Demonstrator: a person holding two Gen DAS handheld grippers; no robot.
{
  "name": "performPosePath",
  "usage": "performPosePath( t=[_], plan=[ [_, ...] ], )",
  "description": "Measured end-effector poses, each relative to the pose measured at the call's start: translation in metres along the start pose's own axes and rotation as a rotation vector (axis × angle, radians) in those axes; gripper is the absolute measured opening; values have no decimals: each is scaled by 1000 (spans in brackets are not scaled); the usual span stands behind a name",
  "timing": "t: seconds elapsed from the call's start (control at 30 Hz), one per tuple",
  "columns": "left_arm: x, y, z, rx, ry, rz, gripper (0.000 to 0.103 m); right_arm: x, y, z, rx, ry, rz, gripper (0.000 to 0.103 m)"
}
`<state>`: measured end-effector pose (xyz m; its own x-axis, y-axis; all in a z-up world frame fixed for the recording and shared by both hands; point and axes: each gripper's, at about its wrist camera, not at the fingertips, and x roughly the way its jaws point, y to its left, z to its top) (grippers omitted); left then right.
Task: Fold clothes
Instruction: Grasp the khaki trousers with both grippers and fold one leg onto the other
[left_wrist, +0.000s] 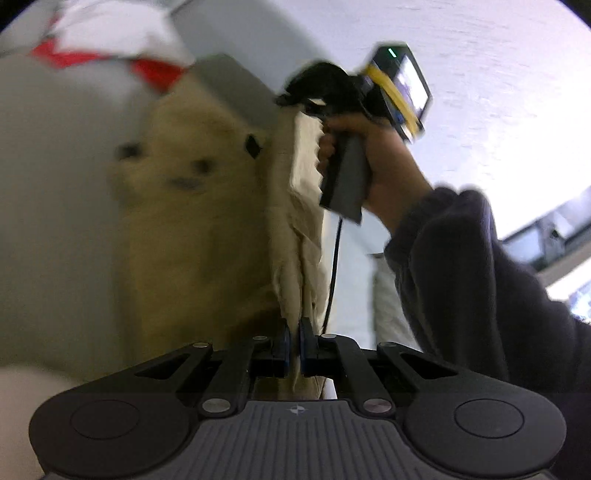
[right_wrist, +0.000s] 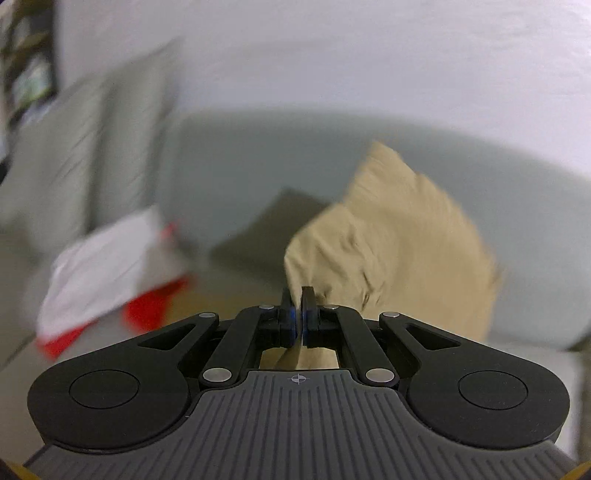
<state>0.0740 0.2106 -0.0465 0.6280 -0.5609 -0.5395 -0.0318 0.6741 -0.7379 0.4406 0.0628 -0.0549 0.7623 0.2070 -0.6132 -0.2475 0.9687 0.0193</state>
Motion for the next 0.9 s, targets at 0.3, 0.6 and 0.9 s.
performPosePath(
  t=[0.3, 0.6, 0.9],
  plan=[
    [-3, 24, -4, -20, 19, 27, 1, 96, 66, -66, 6, 311, 26, 3],
    [-19, 26, 1, -16, -19, 80, 0, 77, 80, -39, 168, 275, 58, 3],
    [-44, 4, -4, 93, -43, 208, 17, 72, 68, -53, 410, 373, 303, 47]
  ],
)
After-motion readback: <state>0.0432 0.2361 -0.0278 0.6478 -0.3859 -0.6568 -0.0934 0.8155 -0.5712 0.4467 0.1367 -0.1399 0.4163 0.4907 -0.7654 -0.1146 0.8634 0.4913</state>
